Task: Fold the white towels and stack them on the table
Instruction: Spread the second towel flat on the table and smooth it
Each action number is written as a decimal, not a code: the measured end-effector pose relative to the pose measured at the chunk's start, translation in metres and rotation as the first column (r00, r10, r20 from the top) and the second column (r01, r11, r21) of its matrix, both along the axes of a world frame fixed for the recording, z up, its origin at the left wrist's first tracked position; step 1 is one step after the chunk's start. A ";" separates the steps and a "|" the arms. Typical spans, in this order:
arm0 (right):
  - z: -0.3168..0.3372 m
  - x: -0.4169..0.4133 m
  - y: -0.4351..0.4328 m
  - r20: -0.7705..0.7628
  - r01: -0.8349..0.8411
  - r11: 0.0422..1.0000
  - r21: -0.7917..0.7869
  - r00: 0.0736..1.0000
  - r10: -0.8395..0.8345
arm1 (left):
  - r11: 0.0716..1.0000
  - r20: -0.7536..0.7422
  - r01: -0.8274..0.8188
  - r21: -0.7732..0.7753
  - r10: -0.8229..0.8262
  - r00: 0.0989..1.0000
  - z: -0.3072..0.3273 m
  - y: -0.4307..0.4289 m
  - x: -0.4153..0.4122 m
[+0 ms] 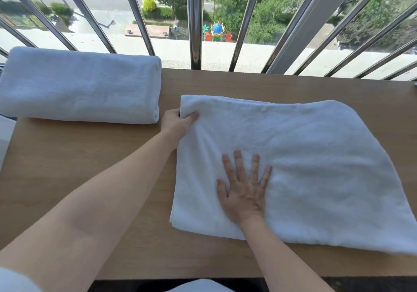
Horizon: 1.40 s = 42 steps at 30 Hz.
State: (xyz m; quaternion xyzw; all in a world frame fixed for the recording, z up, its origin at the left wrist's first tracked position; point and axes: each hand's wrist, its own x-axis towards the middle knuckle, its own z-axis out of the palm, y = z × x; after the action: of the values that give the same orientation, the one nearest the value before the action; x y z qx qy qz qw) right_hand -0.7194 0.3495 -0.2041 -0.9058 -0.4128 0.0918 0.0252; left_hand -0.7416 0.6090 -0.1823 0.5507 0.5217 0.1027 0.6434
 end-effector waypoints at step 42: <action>0.004 -0.050 -0.007 -0.141 0.220 0.960 -0.173 0.959 -0.245 | 0.955 -0.097 0.297 0.001 -0.296 0.950 -0.005 -0.134 -0.165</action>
State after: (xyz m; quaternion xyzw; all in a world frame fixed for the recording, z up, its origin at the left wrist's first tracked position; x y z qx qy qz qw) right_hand -0.7696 0.3425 -0.2006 -0.9369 -0.2915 0.1930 -0.0017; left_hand -0.9069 0.4752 -0.1876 0.6322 0.4624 -0.0174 0.6215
